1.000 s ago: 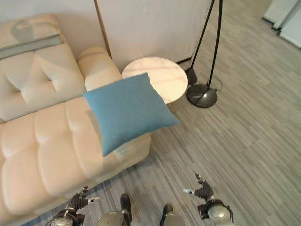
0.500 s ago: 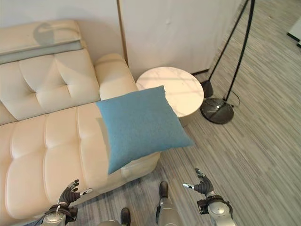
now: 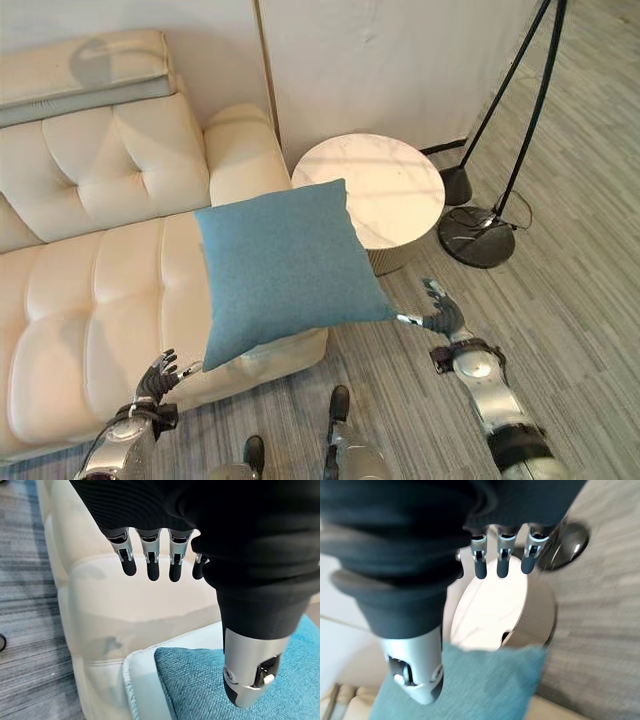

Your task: Pick up all the scattered cushions and arrange them neatly on the sofa.

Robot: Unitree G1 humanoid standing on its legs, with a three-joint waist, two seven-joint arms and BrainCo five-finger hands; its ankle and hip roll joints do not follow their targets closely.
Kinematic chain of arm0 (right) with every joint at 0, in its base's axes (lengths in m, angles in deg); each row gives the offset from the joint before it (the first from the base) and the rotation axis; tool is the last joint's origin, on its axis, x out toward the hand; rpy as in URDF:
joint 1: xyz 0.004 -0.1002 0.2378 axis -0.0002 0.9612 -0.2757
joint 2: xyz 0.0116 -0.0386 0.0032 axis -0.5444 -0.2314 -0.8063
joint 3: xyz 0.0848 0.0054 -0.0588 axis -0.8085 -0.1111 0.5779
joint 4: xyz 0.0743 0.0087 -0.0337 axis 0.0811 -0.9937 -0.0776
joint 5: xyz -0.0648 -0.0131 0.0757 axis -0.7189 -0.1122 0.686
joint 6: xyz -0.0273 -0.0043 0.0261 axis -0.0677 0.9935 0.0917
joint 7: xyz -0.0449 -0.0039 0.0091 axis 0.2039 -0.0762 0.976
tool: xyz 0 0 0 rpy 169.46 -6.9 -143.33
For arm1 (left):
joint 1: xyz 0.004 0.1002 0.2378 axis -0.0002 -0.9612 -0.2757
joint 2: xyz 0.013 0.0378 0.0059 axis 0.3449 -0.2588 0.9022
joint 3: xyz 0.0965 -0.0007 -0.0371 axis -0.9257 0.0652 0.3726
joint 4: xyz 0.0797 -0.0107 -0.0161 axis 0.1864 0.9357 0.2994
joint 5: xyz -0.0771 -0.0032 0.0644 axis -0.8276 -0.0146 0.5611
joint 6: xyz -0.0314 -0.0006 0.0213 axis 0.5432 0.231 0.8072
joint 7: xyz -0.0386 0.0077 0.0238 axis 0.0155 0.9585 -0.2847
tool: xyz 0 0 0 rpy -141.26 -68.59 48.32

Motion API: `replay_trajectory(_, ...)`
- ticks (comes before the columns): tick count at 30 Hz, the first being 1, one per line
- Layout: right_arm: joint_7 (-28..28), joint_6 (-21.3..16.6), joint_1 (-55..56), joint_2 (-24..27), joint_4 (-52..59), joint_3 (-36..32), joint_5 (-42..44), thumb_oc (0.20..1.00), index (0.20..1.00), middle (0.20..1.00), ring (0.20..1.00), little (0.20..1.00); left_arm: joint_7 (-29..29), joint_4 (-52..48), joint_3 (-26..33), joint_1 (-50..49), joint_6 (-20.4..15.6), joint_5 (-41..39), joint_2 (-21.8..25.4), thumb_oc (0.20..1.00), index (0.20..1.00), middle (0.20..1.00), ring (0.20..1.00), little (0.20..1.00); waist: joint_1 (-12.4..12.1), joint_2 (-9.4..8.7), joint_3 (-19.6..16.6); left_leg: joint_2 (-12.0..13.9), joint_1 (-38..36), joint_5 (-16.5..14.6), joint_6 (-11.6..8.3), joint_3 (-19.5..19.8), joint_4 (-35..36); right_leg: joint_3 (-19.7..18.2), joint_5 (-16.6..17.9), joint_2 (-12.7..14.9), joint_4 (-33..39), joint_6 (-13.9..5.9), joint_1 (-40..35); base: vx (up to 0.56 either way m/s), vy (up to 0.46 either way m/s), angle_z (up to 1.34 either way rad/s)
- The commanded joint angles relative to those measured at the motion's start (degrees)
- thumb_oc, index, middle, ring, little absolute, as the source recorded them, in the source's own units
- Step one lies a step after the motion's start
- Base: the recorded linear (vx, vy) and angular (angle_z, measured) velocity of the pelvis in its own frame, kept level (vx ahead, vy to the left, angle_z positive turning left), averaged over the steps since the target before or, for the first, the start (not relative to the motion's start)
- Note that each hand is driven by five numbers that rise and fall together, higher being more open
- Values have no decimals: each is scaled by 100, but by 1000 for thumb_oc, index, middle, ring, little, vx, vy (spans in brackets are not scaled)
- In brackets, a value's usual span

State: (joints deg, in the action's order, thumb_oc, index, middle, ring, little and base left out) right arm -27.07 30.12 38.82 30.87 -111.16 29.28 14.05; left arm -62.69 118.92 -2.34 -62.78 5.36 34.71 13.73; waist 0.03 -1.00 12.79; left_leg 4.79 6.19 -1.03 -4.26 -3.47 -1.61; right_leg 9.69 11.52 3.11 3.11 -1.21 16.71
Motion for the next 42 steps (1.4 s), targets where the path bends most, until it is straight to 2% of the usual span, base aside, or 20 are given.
replay_trajectory(1, 163, -89, -1152, -83, -765, 493, 680, 1000, 1000, 1000, 1000, 1000, 289, 392, -387, 1151, -361, -334, 392, 1000, 1000, 1000, 1000, 1000, -76, -43, 195, -158, 425, -2, -20, -90, -201, -175, -738, 446, -620, -518, 75, -133, -14, 10)
replay_trajectory(5, 347, -43, -3024, -430, -2281, 1060, 1259, 1000, 1000, 1000, 1000, 1000, 467, 1381, -977, 2712, -423, -828, 296, 1000, 1000, 1000, 1000, 1000, -104, 66, 434, -141, 723, 236, -91, -121, -58, -206, -649, 435, -632, -541, 400, -80, -16, 8)
replay_trajectory(8, 392, 38, -4150, -717, -3107, 1533, 1341, 1000, 1000, 1000, 1000, 1000, 512, 1909, -1363, 3805, -423, -1002, 120, 1000, 1000, 1000, 1000, 1000, -97, 134, 594, -117, 876, 399, -152, -103, 56, -203, -604, 427, -626, -561, 583, -42, -26, 4)
replay_trajectory(10, 394, 55, -4378, -805, -3290, 1632, 1335, 1000, 1000, 1000, 1000, 1000, 516, 2013, -1462, 4051, -421, -1028, 52, 1000, 1000, 1000, 1000, 1000, -97, 147, 641, -112, 911, 442, -173, -105, 87, -190, -599, 426, -621, -567, 613, -7, -19, 1)
replay_trajectory(12, 370, 104, -4844, -1020, -3522, 2075, 1163, 1000, 1000, 1000, 1000, 1000, 525, 2078, -1718, 4559, -413, -1046, -210, 1000, 1000, 1000, 1000, 1000, -97, 199, 743, -122, 1007, 601, -231, -52, 231, -141, -557, 414, -596, -579, 723, -15, -45, 8)
replay_trajectory(15, 373, 81, -4904, -1240, -3299, 2326, 1101, 1000, 1000, 1000, 1000, 1000, 575, 1903, -1910, 4750, -443, -1016, -486, 1000, 1000, 1000, 1000, 1000, -77, 235, 772, -141, 1011, 703, -266, -31, 373, -152, -543, 394, -581, -582, 764, 13, -16, 8)
replay_trajectory(16, 392, 41, -4823, -1300, -3192, 2340, 1126, 304, 304, 304, 304, 304, 588, 1837, -1928, 4729, -447, -1007, -543, 818, 818, 818, 818, 818, -66, 243, 769, -143, 1001, 718, -271, -33, 397, -154, -544, 393, -576, -582, 759, 34, 1, 2)
replay_trajectory(17, 448, -4, -4730, -1379, -3019, 2330, 1215, 200, 200, 200, 200, 200, 624, 1728, -1965, 4682, -456, -1003, -584, 200, 200, 200, 200, 200, -50, 249, 749, -152, 982, 730, -273, -30, 430, -153, -549, 386, -557, -580, 733, 36, 13, -2)
replay_trajectory(22, 537, -271, -4062, -1580, -1880, 2237, 1540, 200, 200, 200, 200, 200, 753, 1072, -1964, 4399, -502, -954, -600, 200, 200, 200, 200, 200, 51, 255, 702, -160, 863, 729, -269, -46, 529, -177, -559, 368, -505, -574, 642, 35, 21, -5)
replay_trajectory(24, 556, -476, -3410, -1573, -827, 2093, 1453, 200, 200, 200, 200, 200, 859, 340, -1862, 4053, -601, -848, -512, 200, 200, 200, 200, 200, 111, 241, 631, -177, 736, 687, -247, -83, 571, -203, -557, 367, -446, -582, 527, 31, 33, -3)
replay_trajectory(25, 556, -476, -3410, -1573, -827, 2093, 1452, 200, 200, 200, 200, 200, 859, 340, -1862, 4053, -601, -848, -512, 200, 200, 200, 200, 200, 112, 241, 627, -177, 740, 687, -247, -82, 570, -203, -557, 368, -446, -582, 531, 40, 46, -5)
replay_trajectory(26, 596, -655, -2882, -1496, -19, 1945, 1230, 200, 200, 200, 200, 200, 942, -323, -1716, 3676, -715, -743, -420, 200, 200, 200, 200, 200, 154, 234, 566, -189, 641, 626, -229, -104, 570, -231, -565, 381, -424, -592, 429, 53, 58, -2)
replay_trajectory(28, 536, -813, -2251, -1443, 873, 1758, 988, 200, 200, 200, 200, 200, 953, -1076, -1537, 3147, -810, -696, -362, 200, 200, 200, 200, 200, 181, 240, 513, -200, 495, 536, -196, -133, 568, -265, -591, 387, -405, -603, 282, 69, 71, 1)
replay_trajectory(30, 333, -931, -1608, -1363, 1648, 1585, 770, 200, 200, 200, 200, 200, 856, -1744, -1364, 2556, -862, -582, -315, 200, 200, 200, 200, 200, 219, 239, 378, -220, 368, 457, -156, -154, 560, -274, -602, 425, -367, -619, 133, 70, 56, -3)
replay_trajectory(31, 333, -930, -1606, -1363, 1649, 1585, 770, 200, 200, 200, 200, 200, 857, -1745, -1365, 2554, -861, -582, -315, 200, 200, 200, 200, 200, 219, 240, 377, -220, 368, 457, -157, -154, 560, -274, -602, 425, -366, -619, 133, 92, 74, -1)
replay_trajectory(32, 103, -1022, -1058, -1226, 2359, 1397, 593, 200, 200, 200, 200, 200, 748, -2419, -1177, 2012, -870, -409, -252, 200, 200, 200, 200, 200, 245, 231, 259, -243, 196, 356, -120, -174, 554, -269, -627, 447, -341, -635, -57, 90, 79, 4)
replay_trajectory(34, -151, -1082, -537, -1047, 2964, 1182, 519, 200, 200, 200, 200, 200, 590, -2980, -1009, 1478, -861, -206, -140, 200, 200, 200, 200, 200, 265, 216, 122, -264, 30, 256, -87, -192, 539, -262, -657, 465, -316, -649, -235, 120, 104, 3)
replay_trajectory(37, -539, -1114, 400, -852, 3771, 801, 651, 200, 200, 200, 200, 200, 358, -3874, -624, 549, -829, 127, 100, 200, 200, 200, 200, 200, 274, 193, -145, -286, -227, 117, -34, -199, 497, -257, -697, 497, -259, -678, -540, 112, 108, -1)
replay_trajectory(41, -1004, -1138, 1290, -800, 4612, 435, 1078, 200, 200, 200, 200, 200, 147, -4782, -62, -538, -877, 207, 208, 200, 200, 200, 200, 200, 266, 106, -408, -352, -486, -82, 76, -200, 384, -337, -690, 521, -243, -724, -785, 49, 143, -3)
replay_trajectory(42, -1136, -1136, 1539, -799, 4826, 310, 1210, 200, 200, 200, 200, 200, 74, -5056, 110, -896, -882, 149, 205, 200, 200, 200, 200, 200, 263, 40, -462, -397, -566, -171, 147, -230, 327, -425, -621, 531, -248, -789, -792, -63, 206, -9)
